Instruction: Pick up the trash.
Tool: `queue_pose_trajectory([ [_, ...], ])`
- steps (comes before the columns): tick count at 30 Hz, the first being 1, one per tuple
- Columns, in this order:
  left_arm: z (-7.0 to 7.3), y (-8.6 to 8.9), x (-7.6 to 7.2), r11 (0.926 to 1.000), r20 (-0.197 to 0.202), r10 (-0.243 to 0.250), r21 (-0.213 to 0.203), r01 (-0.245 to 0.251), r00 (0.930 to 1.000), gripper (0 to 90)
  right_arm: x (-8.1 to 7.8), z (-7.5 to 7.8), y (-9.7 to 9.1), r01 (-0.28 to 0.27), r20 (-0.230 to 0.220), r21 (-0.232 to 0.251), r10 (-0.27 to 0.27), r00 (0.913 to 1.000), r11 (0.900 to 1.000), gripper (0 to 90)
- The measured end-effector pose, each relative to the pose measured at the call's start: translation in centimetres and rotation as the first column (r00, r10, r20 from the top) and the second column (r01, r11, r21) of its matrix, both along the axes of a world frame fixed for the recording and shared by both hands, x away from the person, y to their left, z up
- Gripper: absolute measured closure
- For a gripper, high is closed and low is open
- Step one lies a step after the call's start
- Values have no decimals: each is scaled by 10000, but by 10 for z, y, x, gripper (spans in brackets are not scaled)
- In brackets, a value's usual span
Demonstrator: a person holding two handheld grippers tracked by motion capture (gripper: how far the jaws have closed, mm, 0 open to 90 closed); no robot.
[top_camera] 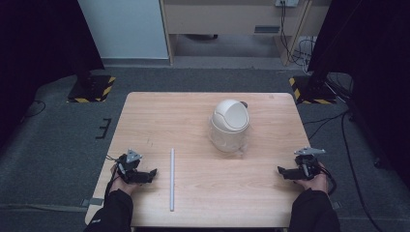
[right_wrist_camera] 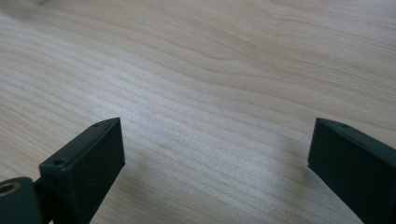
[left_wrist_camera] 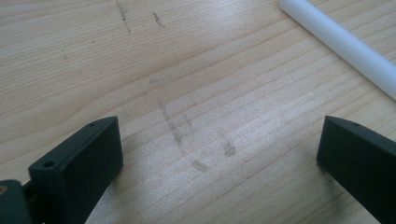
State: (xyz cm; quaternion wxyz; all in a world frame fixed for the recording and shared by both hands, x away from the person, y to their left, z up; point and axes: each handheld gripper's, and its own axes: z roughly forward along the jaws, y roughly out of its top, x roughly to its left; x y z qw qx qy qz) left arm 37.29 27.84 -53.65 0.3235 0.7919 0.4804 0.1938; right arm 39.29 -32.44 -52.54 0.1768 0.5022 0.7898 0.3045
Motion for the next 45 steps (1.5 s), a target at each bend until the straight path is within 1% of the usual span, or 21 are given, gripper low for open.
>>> queue_pose_trajectory([
  [1,0,0,0,10000,-2,5,-2,-5,10000,0,0,1,-1,98,29,80,-98,9999,9999,41],
  [4,0,0,0,10000,-7,8,10,-8,10000,0,0,3,-1,60,23,133,-60,10000,9999,32],
  [6,0,0,0,10000,-11,11,12,-11,10000,0,1,6,-1,33,181,193,-36,9998,9998,30],
  [7,0,0,0,10000,-11,11,12,-11,10000,0,0,9,1,-19,380,417,3,9993,9991,32],
  [9,0,0,0,10000,-13,10,12,-10,10000,0,0,10,1,-74,440,434,55,9990,9990,34],
  [13,0,0,0,10000,-20,-14,20,14,10000,0,1,12,4,-287,400,451,269,9988,9986,36],
  [15,0,0,0,10000,-14,-14,18,14,10000,0,1,14,5,-353,517,638,321,9981,9973,45],
  [17,0,0,0,10000,-14,-13,19,13,10000,0,1,17,7,-408,637,699,364,9973,9967,46],
  [18,0,0,0,10000,-12,-13,20,13,10000,0,0,20,8,-422,794,862,354,9962,9954,48],
  [19,0,0,0,10000,-12,-13,20,13,10000,0,0,20,8,-422,794,862,354,9962,9954,48],
  [22,0,0,0,10000,-7,-5,8,5,10000,0,-1,28,10,-514,1189,1078,384,9922,9928,53],
  [23,0,0,0,10000,-5,-4,18,4,10000,0,-1,28,10,-514,1189,1078,384,9922,9928,53],
  [26,0,0,0,10000,-9,-5,18,5,10000,0,-2,35,12,-627,1508,1164,448,9876,9912,57],
  [28,0,0,0,10000,-11,-2,19,2,10000,0,-2,40,13,-615,1679,1300,391,9850,9896,56],
  [29,0,0,0,10000,-13,6,19,-6,10000,0,-3,44,15,-691,1852,1408,423,9818,9876,56],
  [31,0,-1,0,10000,-4,29,27,-29,10000,0,-3,47,16,-706,1938,1492,409,9802,9863,56],
  [36,0,-1,0,10000,-4,54,25,-54,10000,0,-5,61,21,-848,2409,1668,428,9696,9823,56],
  [40,0,-1,0,10000,-6,65,25,-65,10000,0,-6,74,25,-855,2819,1910,288,9590,9778,54],
  [45,0,-1,0,10000,-6,77,24,-77,10000,0,-7,82,29,-1031,2914,1837,460,9555,9775,51],
])
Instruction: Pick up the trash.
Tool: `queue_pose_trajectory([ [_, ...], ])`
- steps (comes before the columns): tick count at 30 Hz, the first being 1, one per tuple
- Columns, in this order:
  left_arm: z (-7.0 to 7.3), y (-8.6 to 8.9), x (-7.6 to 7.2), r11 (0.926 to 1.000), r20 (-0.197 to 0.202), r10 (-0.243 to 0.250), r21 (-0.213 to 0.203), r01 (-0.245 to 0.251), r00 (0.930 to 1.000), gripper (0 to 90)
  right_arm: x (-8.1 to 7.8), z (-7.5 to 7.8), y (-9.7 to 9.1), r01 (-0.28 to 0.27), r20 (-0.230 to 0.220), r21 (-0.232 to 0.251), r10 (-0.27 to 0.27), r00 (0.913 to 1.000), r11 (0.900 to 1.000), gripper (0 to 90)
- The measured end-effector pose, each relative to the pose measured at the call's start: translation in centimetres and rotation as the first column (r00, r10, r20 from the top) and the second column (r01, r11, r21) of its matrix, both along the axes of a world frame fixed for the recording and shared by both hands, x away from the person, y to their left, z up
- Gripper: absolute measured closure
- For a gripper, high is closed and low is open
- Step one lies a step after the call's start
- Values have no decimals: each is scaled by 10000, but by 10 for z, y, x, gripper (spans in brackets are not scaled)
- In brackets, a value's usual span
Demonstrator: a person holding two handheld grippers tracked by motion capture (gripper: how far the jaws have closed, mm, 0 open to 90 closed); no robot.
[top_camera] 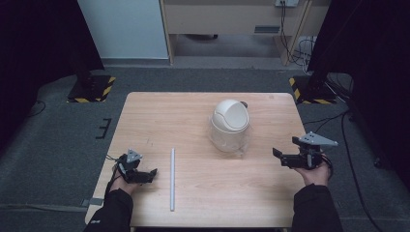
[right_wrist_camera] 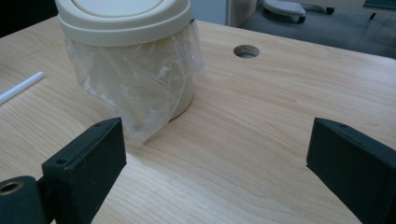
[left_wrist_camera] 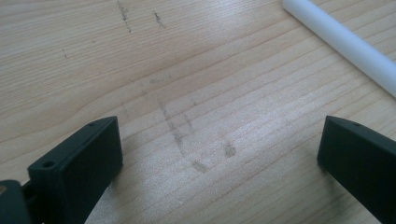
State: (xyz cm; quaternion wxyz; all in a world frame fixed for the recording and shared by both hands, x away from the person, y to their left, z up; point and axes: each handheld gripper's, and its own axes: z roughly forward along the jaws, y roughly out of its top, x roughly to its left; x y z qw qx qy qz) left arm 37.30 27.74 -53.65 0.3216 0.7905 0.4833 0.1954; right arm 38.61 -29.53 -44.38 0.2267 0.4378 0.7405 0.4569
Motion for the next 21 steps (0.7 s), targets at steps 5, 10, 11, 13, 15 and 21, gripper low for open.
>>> queue_pose_trajectory([
  [5,0,0,0,10000,1,39,-5,-39,10000,0,-1,13,3,-87,426,98,82,9991,9999,49],
  [10,0,-1,0,10000,5,62,-4,-62,10000,0,-1,22,7,-41,564,129,34,9984,9999,48],
  [11,0,-1,0,10000,6,66,-6,-66,10000,0,-1,24,8,-89,634,102,82,9980,9999,48],
  [13,0,-1,0,10000,7,68,-7,-68,10000,0,0,27,11,-103,720,110,95,9974,9999,48],
  [15,0,-1,0,10000,8,68,-4,-68,10000,0,1,31,13,-116,802,148,104,9967,9998,48],
  [21,0,-1,0,10000,9,75,-7,-75,10000,0,4,42,21,-130,942,125,118,9955,9998,49],
])
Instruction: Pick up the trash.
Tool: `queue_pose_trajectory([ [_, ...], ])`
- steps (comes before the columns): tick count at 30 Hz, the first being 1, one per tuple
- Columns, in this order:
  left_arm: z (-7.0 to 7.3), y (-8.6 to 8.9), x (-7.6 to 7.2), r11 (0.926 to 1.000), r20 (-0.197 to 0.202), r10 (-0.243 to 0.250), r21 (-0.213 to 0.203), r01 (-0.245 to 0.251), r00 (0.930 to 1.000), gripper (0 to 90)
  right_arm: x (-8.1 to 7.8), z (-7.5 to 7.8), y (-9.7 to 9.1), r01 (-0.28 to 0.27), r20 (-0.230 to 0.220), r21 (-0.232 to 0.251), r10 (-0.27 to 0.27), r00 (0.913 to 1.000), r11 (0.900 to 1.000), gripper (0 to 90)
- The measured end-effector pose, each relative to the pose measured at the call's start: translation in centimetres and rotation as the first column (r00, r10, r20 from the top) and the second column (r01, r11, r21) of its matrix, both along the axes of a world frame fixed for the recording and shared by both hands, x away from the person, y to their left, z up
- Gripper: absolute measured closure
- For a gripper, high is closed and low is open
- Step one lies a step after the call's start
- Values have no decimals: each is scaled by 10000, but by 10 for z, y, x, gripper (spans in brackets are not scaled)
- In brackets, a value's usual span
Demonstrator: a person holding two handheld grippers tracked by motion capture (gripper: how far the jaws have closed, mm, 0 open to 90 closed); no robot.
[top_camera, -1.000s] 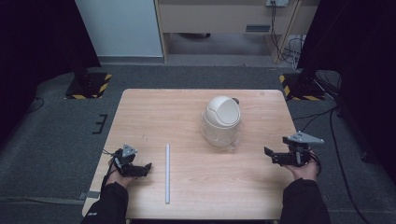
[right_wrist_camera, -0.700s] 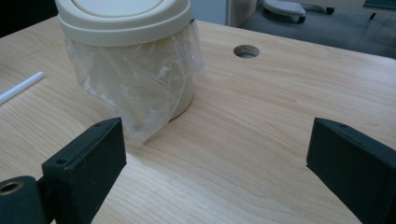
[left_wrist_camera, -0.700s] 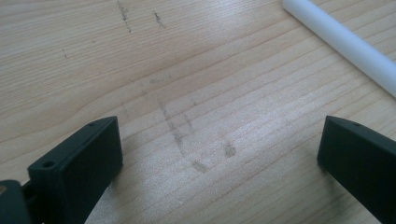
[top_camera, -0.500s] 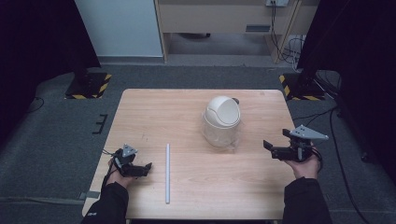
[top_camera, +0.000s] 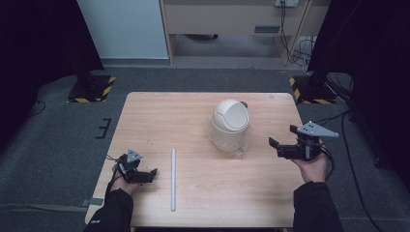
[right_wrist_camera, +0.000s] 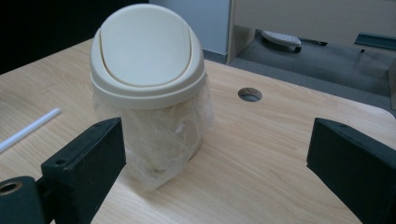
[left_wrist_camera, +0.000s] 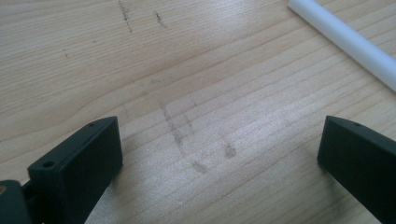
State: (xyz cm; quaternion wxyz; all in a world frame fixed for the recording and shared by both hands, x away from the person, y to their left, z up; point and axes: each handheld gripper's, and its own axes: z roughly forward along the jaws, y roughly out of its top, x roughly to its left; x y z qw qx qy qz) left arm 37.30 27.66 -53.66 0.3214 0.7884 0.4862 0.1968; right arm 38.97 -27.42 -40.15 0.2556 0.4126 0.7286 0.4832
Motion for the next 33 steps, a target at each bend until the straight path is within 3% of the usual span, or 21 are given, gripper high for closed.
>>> queue_pose_trajectory([
  [3,0,0,0,10000,6,24,3,-24,10000,0,1,4,2,-45,48,72,45,10000,10000,49],
  [8,0,0,0,10000,5,43,5,-43,10000,0,6,21,9,-51,496,126,45,9988,9999,48],
  [15,0,-1,0,10000,0,61,1,-61,10000,0,12,33,17,-76,591,218,63,9982,9997,47],
  [29,0,-1,0,10000,-1,81,4,-81,10000,0,33,50,51,-492,859,157,476,9952,9987,48],
  [32,0,-1,0,10000,-1,83,6,-83,10000,0,37,50,59,-579,824,222,559,9950,9981,48],
  [33,0,-1,0,10000,-2,85,6,-85,10000,0,41,48,64,-644,694,499,609,9957,9967,47],
])
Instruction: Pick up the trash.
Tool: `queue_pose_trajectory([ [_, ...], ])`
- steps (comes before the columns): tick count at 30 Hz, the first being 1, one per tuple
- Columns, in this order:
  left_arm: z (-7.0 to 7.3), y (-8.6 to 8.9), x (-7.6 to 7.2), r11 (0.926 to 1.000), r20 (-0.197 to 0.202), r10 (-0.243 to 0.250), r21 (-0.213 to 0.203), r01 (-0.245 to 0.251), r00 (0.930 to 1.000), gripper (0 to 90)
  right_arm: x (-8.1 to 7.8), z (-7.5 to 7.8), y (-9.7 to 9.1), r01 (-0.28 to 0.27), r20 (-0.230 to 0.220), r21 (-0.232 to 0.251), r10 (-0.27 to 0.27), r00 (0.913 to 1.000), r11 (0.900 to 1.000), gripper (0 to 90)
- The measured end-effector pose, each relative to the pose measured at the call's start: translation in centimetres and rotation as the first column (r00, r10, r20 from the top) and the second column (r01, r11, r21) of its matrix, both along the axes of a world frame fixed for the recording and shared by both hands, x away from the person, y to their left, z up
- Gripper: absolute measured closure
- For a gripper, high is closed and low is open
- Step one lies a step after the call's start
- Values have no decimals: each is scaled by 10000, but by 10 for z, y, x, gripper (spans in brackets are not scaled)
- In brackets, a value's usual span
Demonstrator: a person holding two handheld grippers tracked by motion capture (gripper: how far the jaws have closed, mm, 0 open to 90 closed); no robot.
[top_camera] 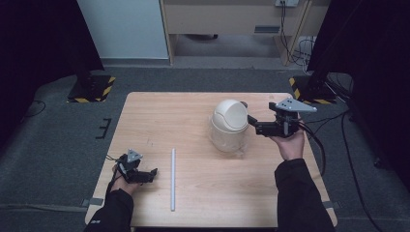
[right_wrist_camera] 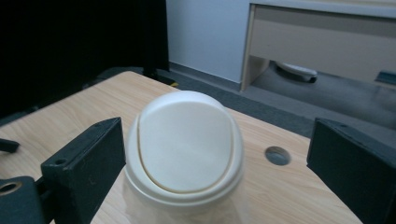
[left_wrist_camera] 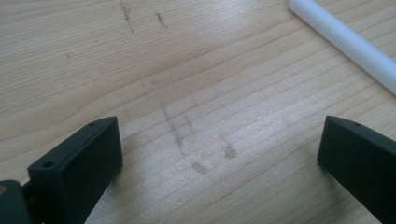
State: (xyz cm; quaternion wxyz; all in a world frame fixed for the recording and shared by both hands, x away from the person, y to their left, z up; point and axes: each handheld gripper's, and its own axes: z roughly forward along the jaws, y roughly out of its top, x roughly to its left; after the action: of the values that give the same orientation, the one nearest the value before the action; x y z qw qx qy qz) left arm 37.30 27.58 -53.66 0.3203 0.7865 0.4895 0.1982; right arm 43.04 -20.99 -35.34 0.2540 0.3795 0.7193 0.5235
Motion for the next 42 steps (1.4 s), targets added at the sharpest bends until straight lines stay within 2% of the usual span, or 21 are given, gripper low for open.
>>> queue_pose_trajectory([
  [6,0,0,0,10000,-1,0,-3,0,10000,0,8,-8,12,-151,-140,-165,148,9998,9997,45],
  [12,0,0,0,10000,0,2,-2,-2,10000,0,16,-17,25,-402,-184,-76,401,9990,9992,46],
  [23,0,0,0,10000,-1,3,1,-3,10000,0,26,-41,51,-844,-707,-420,813,9942,9955,53],
  [31,0,0,0,10000,0,2,2,-2,10000,0,28,-53,61,-964,-1106,-596,894,9898,9936,59],
  [42,0,0,0,10000,0,15,4,-15,10000,0,32,-64,71,-1072,-1625,-575,966,9820,9926,59],
])
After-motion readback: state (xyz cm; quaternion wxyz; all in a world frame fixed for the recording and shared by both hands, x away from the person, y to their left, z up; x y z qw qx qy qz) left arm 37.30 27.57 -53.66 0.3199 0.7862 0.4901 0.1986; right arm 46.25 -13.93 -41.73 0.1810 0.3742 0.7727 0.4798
